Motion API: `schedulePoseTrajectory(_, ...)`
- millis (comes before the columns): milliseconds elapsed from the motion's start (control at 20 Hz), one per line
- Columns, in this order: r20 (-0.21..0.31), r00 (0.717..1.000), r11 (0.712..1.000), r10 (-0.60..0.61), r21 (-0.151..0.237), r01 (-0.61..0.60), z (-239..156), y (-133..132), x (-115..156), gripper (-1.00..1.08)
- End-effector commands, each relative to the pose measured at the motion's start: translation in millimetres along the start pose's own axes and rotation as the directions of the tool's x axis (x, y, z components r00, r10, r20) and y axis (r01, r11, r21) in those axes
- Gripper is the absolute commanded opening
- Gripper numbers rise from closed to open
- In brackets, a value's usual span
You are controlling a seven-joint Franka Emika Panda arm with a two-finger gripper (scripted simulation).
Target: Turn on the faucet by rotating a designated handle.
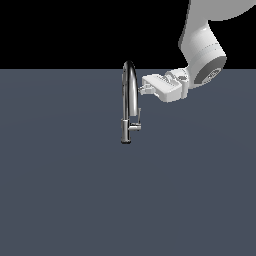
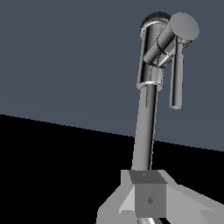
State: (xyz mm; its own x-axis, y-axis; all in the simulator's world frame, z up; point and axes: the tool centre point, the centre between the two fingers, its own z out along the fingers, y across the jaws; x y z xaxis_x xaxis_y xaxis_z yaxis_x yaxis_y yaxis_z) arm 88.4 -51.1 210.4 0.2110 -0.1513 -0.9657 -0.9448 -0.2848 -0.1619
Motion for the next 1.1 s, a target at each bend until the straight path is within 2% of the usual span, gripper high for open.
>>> schedulePoseTrajectory(0, 0.049, 0.998, 0.998, 0.041, 0.037, -0.043, 4.2, -1.7, 19.6, -1.0)
schedulePoseTrajectory(250, 0.129, 0.986, 0.989, 0.105, 0.092, -0.118, 13.7, -2.5, 51.9, -1.0)
schedulePoseTrajectory(500, 0.183, 0.972, 0.978, 0.145, 0.126, -0.169, 22.1, -2.1, 73.1, -1.0)
schedulePoseTrajectory(700, 0.202, 0.967, 0.973, 0.157, 0.136, -0.187, 25.4, -1.9, 80.3, -1.0)
schedulePoseTrajectory(1050, 0.202, 0.966, 0.973, 0.158, 0.136, -0.187, 26.0, 1.4, 79.3, -1.0)
